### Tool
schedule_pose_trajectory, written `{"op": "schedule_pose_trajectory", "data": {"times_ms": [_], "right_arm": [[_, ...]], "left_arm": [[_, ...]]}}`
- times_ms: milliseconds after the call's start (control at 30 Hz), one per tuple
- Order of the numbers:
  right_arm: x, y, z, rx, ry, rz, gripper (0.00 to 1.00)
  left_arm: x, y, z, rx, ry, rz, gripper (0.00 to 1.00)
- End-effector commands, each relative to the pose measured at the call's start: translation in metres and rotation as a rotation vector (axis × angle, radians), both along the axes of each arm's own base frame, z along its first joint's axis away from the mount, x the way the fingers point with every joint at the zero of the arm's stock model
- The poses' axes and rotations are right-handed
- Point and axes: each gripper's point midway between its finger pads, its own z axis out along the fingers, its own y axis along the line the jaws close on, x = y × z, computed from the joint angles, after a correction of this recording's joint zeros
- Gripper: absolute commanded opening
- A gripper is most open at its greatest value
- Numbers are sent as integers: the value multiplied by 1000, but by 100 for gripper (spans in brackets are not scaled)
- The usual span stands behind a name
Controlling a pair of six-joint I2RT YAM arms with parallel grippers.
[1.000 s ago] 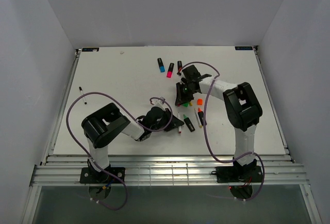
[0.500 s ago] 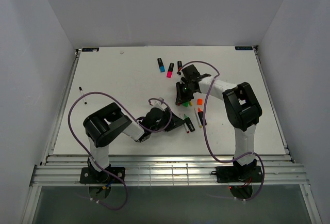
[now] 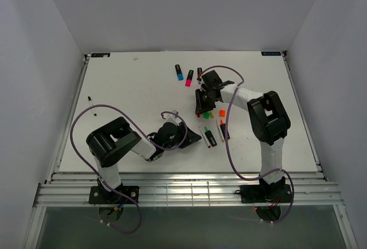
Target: Open the pen caps
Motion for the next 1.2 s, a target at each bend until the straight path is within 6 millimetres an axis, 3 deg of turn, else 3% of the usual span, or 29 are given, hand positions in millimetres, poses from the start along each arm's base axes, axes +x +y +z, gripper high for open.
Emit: {"op": "schedule_pose_trajectory", "data": {"times_ms": [0, 33, 133, 167, 233, 300, 367, 400, 467, 500, 533, 567, 633, 667, 700, 733, 867, 967, 1067, 1167], "right_arm": [[2, -10, -11, -64, 5, 5, 33], [2, -9, -11, -63, 3, 7, 33], [5, -5, -4, -38, -23, 25, 34], [6, -3, 4, -18, -41, 31, 34], [9, 3, 14, 18, -63, 54, 36], [11, 7, 26, 38, -87, 75, 38], [11, 12, 42, 68, -112, 96, 39], [10, 13, 47, 77, -120, 101, 41], [8, 16, 71, 115, -162, 116, 43], [3, 18, 76, 126, -171, 128, 46], [-2, 20, 95, 158, -205, 139, 47], [-8, 22, 102, 170, -215, 147, 49], [-30, 26, 103, 190, -209, 167, 53], [-39, 26, 118, 217, -239, 177, 54], [-57, 28, 110, 217, -216, 199, 55], [-66, 30, 123, 250, -247, 213, 56], [-116, 43, 127, 325, -245, 260, 59], [-143, 49, 129, 383, -238, 307, 60], [-158, 51, 131, 406, -226, 342, 60], [-162, 44, 137, 394, -252, 349, 60]], "left_arm": [[-10, 34, -27, 155, 25, 14, 40], [-8, 34, -13, 136, -5, 16, 36], [2, 56, -6, 212, -57, 41, 36], [16, 59, 18, 201, -102, 69, 38], [23, 77, 21, 282, -96, 91, 42], [47, 96, 52, 310, -175, 140, 43], [61, 131, 55, 412, -172, 181, 50], [74, 144, 76, 435, -210, 231, 54], [85, 187, 75, 537, -166, 294, 60], [92, 199, 87, 570, -207, 287, 60], [92, 214, 86, 601, -192, 293, 61], [101, 241, 89, 625, -183, 345, 62], [104, 268, 91, 680, -180, 348, 63], [109, 294, 90, 704, -158, 400, 63], [111, 306, 90, 722, -150, 414, 63], [113, 320, 86, 758, -139, 415, 63], [118, 391, 78, 799, -82, 531, 63], [119, 431, 74, 837, -61, 604, 62], [124, 449, 69, 854, -48, 612, 62], [126, 468, 63, 875, -10, 647, 61]]}}
